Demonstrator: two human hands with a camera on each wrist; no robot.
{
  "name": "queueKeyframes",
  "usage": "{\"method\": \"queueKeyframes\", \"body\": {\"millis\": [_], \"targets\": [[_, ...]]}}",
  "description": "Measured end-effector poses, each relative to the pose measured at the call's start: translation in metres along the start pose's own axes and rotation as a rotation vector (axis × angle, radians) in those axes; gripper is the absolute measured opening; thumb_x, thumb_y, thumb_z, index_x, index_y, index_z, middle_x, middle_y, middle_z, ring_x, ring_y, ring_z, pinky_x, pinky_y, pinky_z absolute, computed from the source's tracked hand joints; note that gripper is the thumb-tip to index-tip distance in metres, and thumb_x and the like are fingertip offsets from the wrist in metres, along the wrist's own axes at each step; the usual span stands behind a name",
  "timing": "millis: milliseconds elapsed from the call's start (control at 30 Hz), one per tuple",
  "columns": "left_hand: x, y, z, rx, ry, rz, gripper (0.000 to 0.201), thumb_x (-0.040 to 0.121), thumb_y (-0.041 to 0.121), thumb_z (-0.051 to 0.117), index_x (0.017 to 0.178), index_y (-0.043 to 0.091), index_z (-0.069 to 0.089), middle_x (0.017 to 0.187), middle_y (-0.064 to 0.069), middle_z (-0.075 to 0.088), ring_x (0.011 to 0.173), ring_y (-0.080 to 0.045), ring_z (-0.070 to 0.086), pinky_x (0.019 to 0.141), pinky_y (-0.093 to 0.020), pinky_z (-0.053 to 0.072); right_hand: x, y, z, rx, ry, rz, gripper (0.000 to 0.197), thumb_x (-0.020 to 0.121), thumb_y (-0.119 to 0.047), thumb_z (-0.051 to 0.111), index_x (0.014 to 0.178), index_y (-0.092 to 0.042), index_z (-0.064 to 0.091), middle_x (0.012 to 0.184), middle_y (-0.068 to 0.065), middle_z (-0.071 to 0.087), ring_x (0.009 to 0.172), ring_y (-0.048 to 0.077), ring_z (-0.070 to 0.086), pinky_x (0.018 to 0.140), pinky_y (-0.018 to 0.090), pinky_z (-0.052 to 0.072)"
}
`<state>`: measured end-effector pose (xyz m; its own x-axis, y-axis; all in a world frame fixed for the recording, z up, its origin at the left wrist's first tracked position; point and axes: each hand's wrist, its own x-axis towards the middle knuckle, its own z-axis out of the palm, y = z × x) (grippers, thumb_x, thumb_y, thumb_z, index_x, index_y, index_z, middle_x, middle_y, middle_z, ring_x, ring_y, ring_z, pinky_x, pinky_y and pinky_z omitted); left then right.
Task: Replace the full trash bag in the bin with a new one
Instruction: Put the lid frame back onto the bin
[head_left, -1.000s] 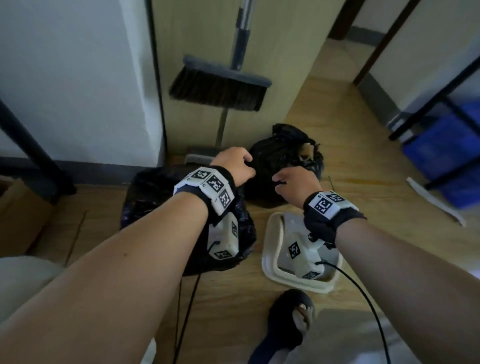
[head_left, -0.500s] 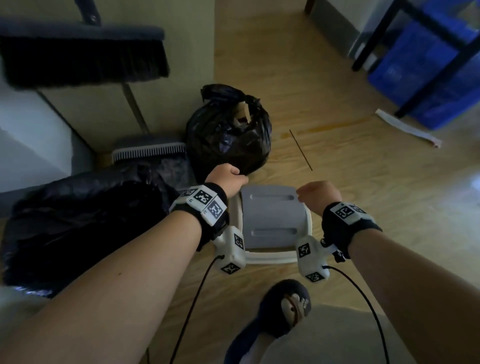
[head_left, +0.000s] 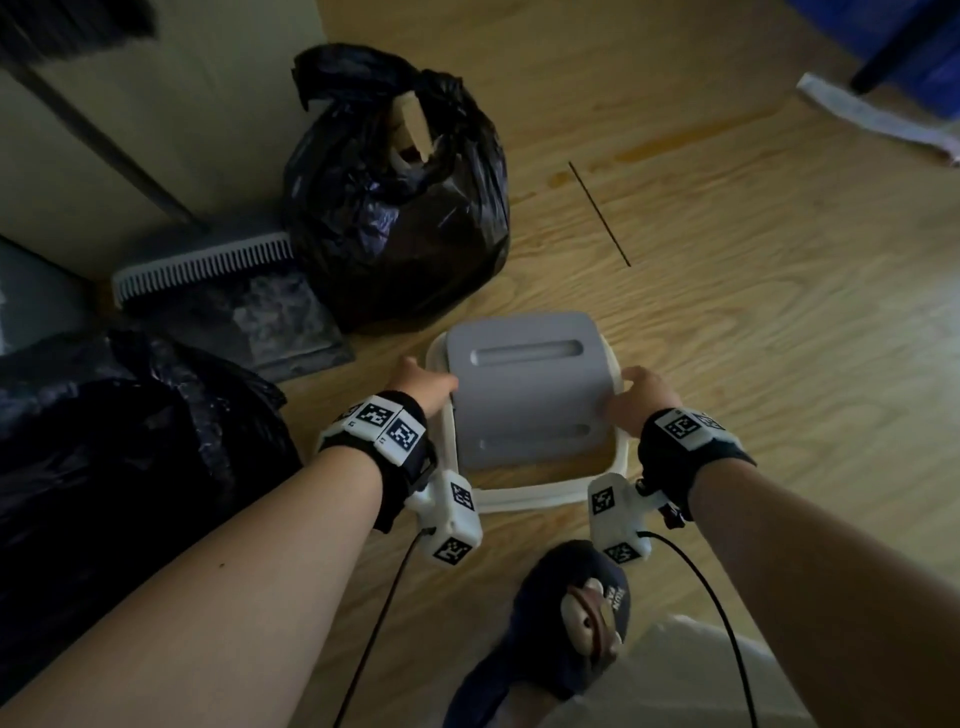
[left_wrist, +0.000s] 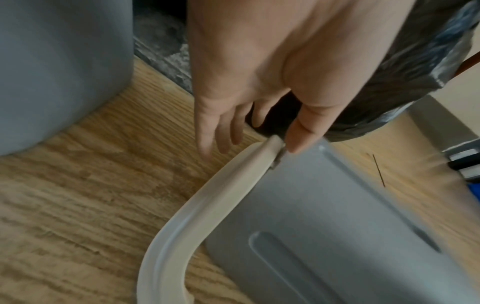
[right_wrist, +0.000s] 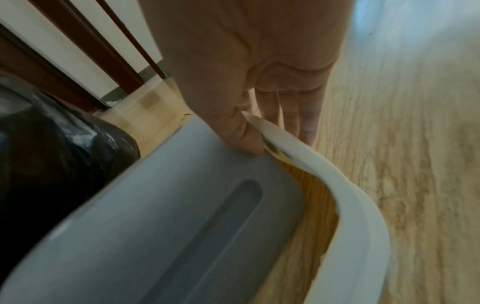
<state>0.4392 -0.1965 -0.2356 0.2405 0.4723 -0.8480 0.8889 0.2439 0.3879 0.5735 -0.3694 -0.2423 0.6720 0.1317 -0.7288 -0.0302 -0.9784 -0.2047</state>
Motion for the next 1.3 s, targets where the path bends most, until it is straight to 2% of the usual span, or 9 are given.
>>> {"method": "queueKeyframes", "body": {"millis": [100,233,333,600,700,800,967,1067,1300], "targets": [[0.001,-0.002,0.004,0.036,-0.041,0.031,0.086,0.085,0.003,0.053,0.152,0.022,0.002,0.153,-0.013,0.027,0.135,-0.035,0.037,0.104,-0.046,0.038,0.002,-0.002,0.004,-0.061,-0.012,-0.033,0.047,0.090,-0.009,0.050,0.136,-0.012,0.042,0.125,0.019,0.058,0.113,0.037,0.056,0.084,0.041,0.047],[-0.005,0.002,0.005,0.122,-0.064,0.161,0.101,0.080,-0.010,0.051,0.151,0.033,-0.006,0.156,-0.006,0.023,0.114,-0.032,0.052,0.086,-0.040,0.050,-0.002,-0.005,0.001,-0.099,0.006,-0.058,0.049,0.088,-0.008,0.048,0.136,-0.014,0.041,0.123,0.019,0.058,0.111,0.038,0.057,0.087,0.044,0.050],[-0.015,0.003,-0.001,0.202,-0.054,0.225,0.103,0.078,-0.011,0.053,0.151,0.034,-0.004,0.154,-0.005,0.026,0.116,-0.033,0.054,0.085,-0.039,0.052,-0.012,-0.008,-0.004,-0.109,0.014,-0.071,0.052,0.088,-0.007,0.047,0.139,-0.016,0.039,0.126,0.019,0.057,0.113,0.038,0.056,0.084,0.042,0.049],[-0.065,0.004,-0.024,0.259,-0.005,0.350,0.088,0.078,-0.005,0.057,0.150,0.024,0.017,0.145,-0.011,0.041,0.123,-0.034,0.049,0.093,-0.041,0.050,-0.071,-0.014,-0.038,-0.079,0.109,-0.157,0.070,0.088,-0.008,0.046,0.150,-0.027,0.020,0.137,0.017,0.052,0.115,0.038,0.056,0.088,0.044,0.050],[-0.090,0.002,-0.036,0.268,0.068,0.426,0.078,0.079,-0.003,0.056,0.147,0.022,0.027,0.140,-0.011,0.046,0.123,-0.032,0.049,0.091,-0.036,0.046,-0.101,-0.020,-0.047,-0.085,0.154,-0.239,0.077,0.088,-0.008,0.044,0.150,-0.038,0.010,0.131,0.017,0.056,0.099,0.035,0.061,0.072,0.037,0.049],[-0.115,-0.001,-0.052,0.248,0.129,0.491,0.075,0.080,-0.001,0.055,0.147,0.021,0.029,0.140,-0.011,0.047,0.126,-0.031,0.046,0.093,-0.035,0.043,-0.135,-0.027,-0.055,-0.088,0.195,-0.305,0.077,0.088,-0.007,0.042,0.148,-0.044,0.013,0.120,0.017,0.062,0.081,0.029,0.055,0.065,0.033,0.044],[-0.159,-0.013,-0.085,0.193,0.224,0.598,0.069,0.080,0.002,0.053,0.145,0.018,0.033,0.138,-0.012,0.049,0.125,-0.031,0.047,0.092,-0.033,0.040,-0.192,-0.041,-0.066,-0.069,0.275,-0.407,0.074,0.089,-0.008,0.042,0.147,-0.045,0.016,0.125,0.016,0.059,0.080,0.029,0.052,0.067,0.034,0.047],[-0.182,-0.022,-0.109,0.156,0.303,0.638,0.059,0.084,0.005,0.051,0.141,0.015,0.037,0.134,-0.013,0.051,0.122,-0.032,0.048,0.086,-0.031,0.037,-0.225,-0.055,-0.068,-0.054,0.308,-0.502,0.069,0.087,-0.008,0.042,0.146,-0.040,0.026,0.129,0.015,0.056,0.086,0.031,0.053,0.077,0.039,0.053],[-0.219,-0.056,-0.173,0.053,0.453,0.628,0.036,0.082,0.003,0.046,0.118,0.008,0.050,0.104,-0.009,0.053,0.106,-0.032,0.054,0.079,-0.034,0.041,-0.279,-0.105,-0.051,-0.070,0.303,-0.686,0.064,0.081,-0.006,0.043,0.139,-0.034,0.039,0.108,0.011,0.060,0.080,0.030,0.057,0.071,0.038,0.056]]}}
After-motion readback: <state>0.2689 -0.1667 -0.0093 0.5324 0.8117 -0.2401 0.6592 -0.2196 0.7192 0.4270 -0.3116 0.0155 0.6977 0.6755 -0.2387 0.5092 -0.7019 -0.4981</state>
